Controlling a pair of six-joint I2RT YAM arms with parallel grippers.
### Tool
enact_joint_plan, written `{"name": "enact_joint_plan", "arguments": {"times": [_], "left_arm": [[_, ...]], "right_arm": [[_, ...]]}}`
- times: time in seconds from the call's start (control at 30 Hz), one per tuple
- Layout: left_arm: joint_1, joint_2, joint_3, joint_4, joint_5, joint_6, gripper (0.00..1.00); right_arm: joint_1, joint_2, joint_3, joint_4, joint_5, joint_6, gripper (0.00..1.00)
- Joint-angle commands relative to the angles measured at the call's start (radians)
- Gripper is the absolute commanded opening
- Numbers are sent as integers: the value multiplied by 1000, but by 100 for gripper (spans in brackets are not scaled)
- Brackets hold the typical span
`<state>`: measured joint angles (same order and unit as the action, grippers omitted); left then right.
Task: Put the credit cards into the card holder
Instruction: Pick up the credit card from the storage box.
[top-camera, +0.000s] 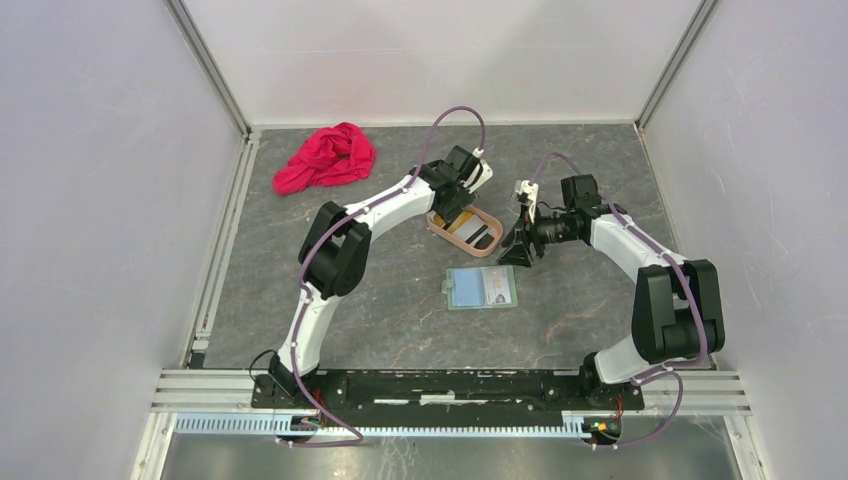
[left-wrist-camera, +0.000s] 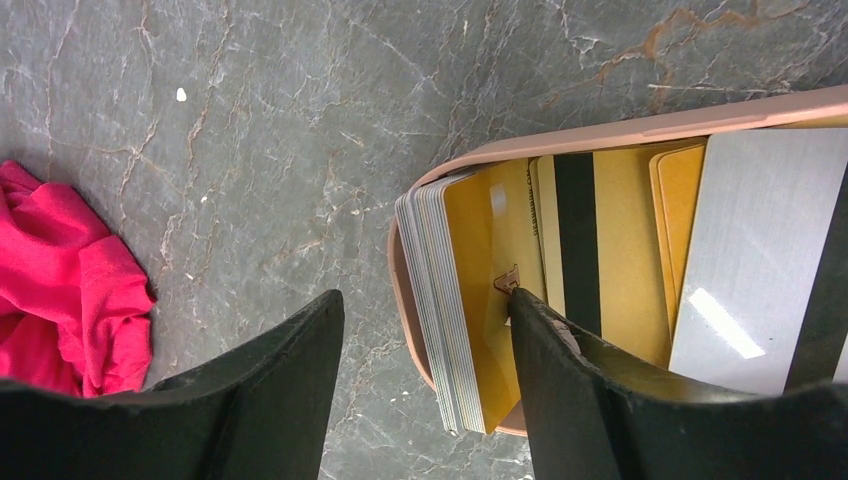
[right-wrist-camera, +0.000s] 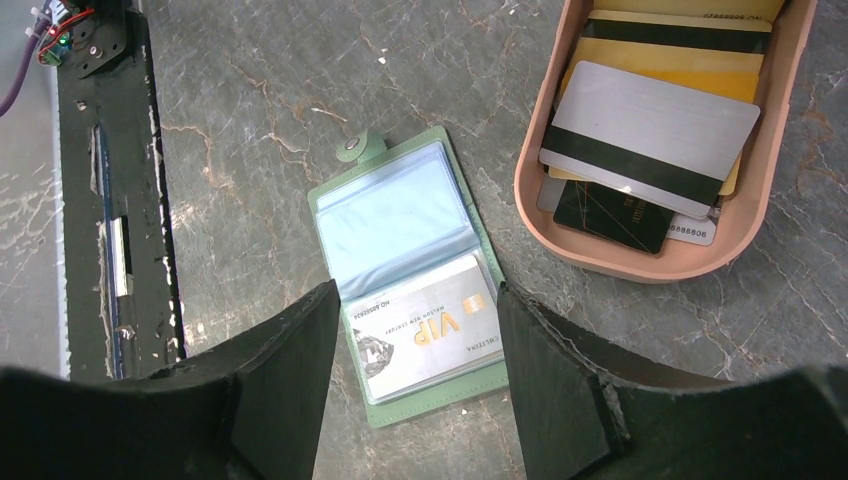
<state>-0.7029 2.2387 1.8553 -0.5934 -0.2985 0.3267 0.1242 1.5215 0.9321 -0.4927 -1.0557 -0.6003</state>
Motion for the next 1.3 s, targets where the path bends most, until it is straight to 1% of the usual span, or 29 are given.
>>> {"name": "enact_joint_plan", "arguments": {"times": [0.0, 0.3, 0.47, 0.73, 1.03, 1.27], "left_arm": [[2, -1, 47, -3, -41, 35, 68], [0, -28, 45, -4, -8, 12, 66], [0, -38, 44, -3, -7, 6, 63], [3, -52, 44, -4, 9, -5, 62], [36, -78, 46, -8, 106, -40, 59], [52, -74, 59, -23, 131, -54, 57]], "right_arm": [[-7, -1, 38, -7, -35, -19, 66], [-11, -3, 40, -12, -38, -23, 66], [-12, -2, 42, -14, -36, -27, 66], [-13, 0, 42, -19, -37, -30, 66], [-15, -3, 42, -22, -38, -33, 66], [-14, -3, 42, -23, -39, -35, 66]]}}
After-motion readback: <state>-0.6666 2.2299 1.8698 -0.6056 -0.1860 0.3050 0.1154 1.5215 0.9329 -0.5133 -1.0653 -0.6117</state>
